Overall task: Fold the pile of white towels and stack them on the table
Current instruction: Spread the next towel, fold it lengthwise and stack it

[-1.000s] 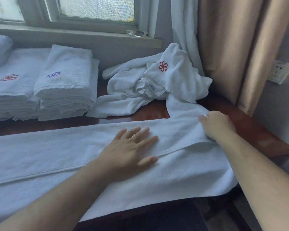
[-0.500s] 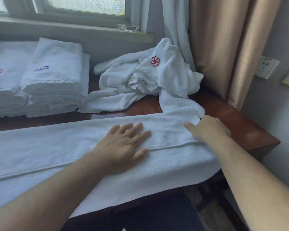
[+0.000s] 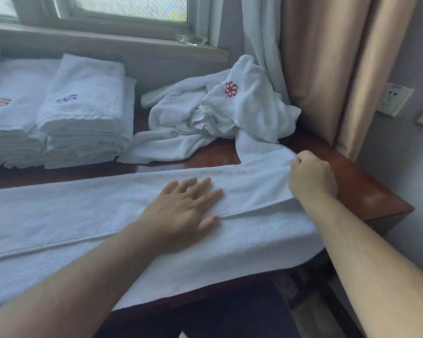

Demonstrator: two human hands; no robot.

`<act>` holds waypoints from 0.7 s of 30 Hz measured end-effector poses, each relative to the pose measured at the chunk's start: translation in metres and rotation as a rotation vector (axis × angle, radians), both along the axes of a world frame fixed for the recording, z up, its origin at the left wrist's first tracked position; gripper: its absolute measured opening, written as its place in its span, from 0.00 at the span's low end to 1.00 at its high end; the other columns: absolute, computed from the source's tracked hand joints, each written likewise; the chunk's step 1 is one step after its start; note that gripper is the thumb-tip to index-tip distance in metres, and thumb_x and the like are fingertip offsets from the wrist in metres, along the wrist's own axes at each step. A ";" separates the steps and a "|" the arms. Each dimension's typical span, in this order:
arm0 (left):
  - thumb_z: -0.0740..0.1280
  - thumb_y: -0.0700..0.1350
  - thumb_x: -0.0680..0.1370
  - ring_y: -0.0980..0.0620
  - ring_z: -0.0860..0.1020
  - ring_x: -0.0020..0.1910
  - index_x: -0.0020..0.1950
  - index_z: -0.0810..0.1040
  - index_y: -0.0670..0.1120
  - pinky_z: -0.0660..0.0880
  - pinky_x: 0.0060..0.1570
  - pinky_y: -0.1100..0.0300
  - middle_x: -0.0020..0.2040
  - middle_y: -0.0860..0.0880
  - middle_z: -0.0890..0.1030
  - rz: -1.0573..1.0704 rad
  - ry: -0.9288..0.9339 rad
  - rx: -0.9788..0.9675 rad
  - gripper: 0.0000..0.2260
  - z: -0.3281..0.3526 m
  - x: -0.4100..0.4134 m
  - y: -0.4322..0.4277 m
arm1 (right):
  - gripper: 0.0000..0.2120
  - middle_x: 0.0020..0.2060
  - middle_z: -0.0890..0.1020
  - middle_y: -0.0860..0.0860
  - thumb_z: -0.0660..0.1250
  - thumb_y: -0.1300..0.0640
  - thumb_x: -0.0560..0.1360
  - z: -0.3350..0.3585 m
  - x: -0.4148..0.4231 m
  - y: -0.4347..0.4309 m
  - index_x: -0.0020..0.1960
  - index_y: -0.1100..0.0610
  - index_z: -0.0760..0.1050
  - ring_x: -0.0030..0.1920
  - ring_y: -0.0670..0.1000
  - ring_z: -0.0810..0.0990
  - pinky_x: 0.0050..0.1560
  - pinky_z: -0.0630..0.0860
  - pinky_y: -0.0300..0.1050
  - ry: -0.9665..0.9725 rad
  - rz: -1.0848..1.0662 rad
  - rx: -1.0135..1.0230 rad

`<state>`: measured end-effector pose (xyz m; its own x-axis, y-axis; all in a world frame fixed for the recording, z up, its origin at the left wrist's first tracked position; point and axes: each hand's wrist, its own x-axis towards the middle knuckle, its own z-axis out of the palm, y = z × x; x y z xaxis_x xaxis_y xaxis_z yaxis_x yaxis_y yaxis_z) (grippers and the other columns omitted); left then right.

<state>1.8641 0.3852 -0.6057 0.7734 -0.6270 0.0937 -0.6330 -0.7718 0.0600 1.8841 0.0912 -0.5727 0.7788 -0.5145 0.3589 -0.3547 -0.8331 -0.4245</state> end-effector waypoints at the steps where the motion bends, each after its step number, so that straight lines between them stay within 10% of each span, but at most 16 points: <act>1: 0.45 0.67 0.82 0.51 0.46 0.81 0.82 0.45 0.62 0.44 0.78 0.52 0.83 0.54 0.46 0.003 -0.001 0.003 0.29 0.000 0.000 0.000 | 0.10 0.44 0.76 0.55 0.55 0.52 0.83 -0.001 0.002 -0.005 0.48 0.53 0.73 0.44 0.61 0.72 0.43 0.68 0.50 0.009 0.002 0.010; 7: 0.45 0.68 0.81 0.51 0.44 0.81 0.82 0.45 0.61 0.45 0.79 0.48 0.83 0.54 0.45 0.017 -0.005 0.006 0.30 0.000 0.000 0.000 | 0.15 0.33 0.76 0.53 0.60 0.48 0.76 -0.009 0.015 -0.016 0.34 0.55 0.69 0.35 0.57 0.75 0.31 0.65 0.44 0.137 0.037 0.157; 21: 0.44 0.68 0.81 0.52 0.44 0.82 0.82 0.45 0.62 0.44 0.79 0.51 0.83 0.55 0.46 0.011 -0.001 -0.008 0.30 -0.002 0.001 0.001 | 0.15 0.49 0.81 0.58 0.59 0.51 0.82 -0.014 0.053 -0.017 0.54 0.62 0.78 0.42 0.56 0.73 0.36 0.64 0.44 0.064 -0.034 0.163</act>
